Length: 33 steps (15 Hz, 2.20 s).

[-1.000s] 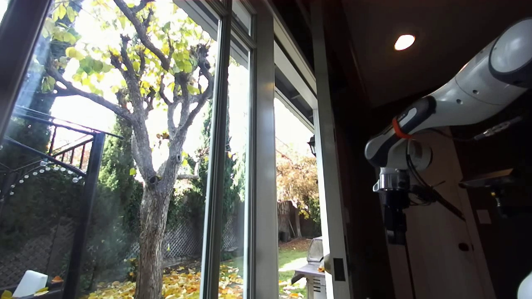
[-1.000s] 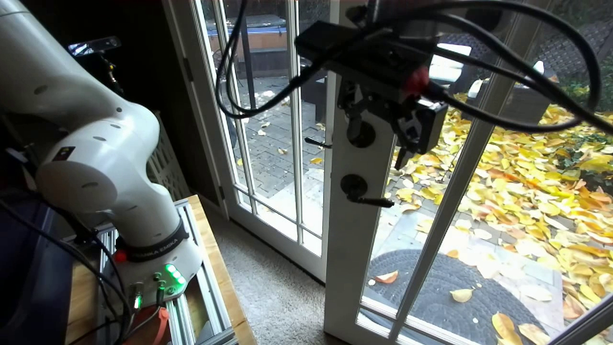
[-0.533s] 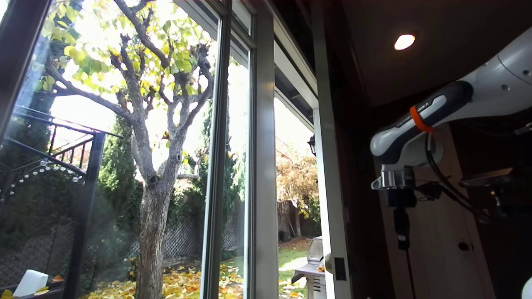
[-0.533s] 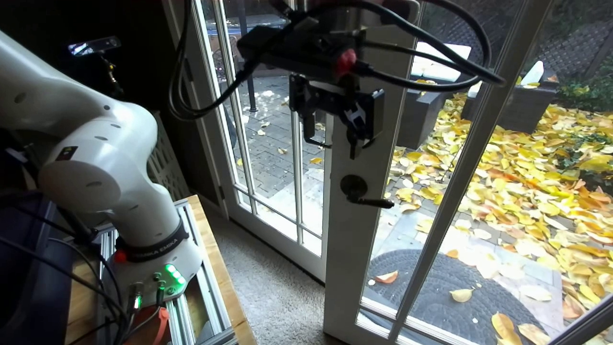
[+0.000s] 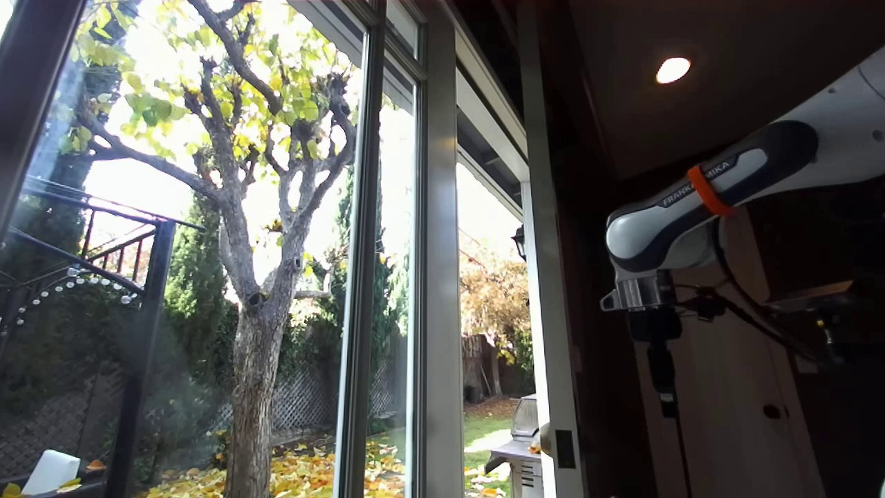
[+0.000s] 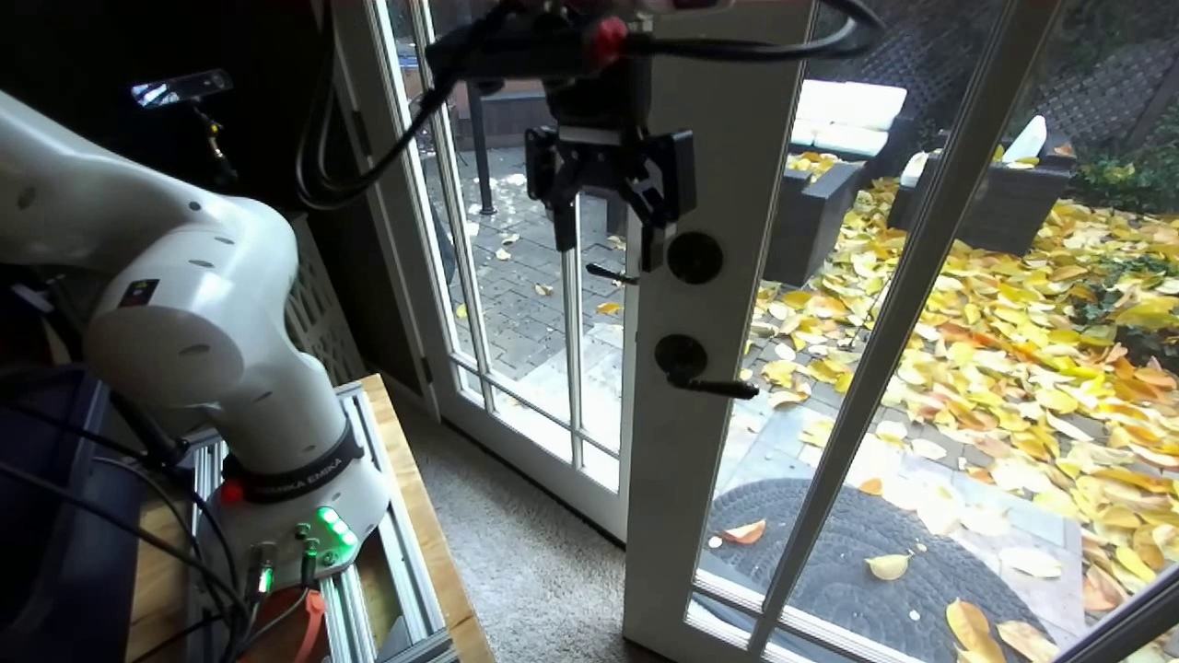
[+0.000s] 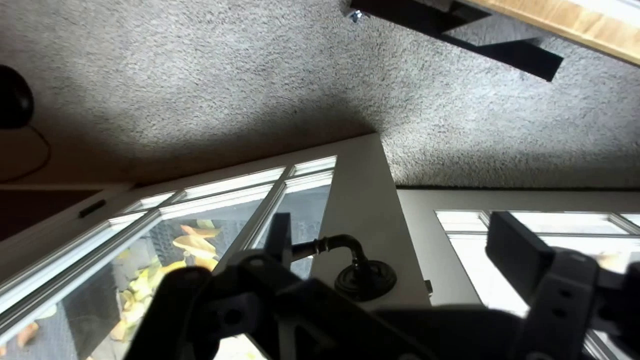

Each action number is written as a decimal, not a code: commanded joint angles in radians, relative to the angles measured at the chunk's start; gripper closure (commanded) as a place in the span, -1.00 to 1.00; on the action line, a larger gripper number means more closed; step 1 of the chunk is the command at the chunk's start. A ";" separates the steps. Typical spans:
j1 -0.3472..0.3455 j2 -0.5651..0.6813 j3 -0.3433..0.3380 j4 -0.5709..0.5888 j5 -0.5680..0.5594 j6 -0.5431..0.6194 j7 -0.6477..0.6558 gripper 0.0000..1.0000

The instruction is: Open the right window.

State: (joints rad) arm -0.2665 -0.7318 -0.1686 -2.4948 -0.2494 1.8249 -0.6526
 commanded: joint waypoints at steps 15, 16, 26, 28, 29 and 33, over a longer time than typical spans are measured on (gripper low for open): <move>0.537 -0.419 0.276 -0.203 -0.235 0.028 0.145 -1.00; 0.543 -0.404 0.273 -0.206 -0.271 0.094 0.152 -1.00; 0.344 -0.178 0.244 -0.166 -0.443 0.539 0.349 -1.00; 0.304 -0.146 0.242 -0.161 -0.471 0.588 0.360 -1.00; 0.284 -0.133 0.247 -0.158 -0.485 0.605 0.366 -1.00; 0.239 -0.096 0.254 -0.147 -0.533 0.640 0.392 -1.00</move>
State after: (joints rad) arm 0.0056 -0.8725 0.0755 -2.6713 -0.7221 2.4365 -0.3096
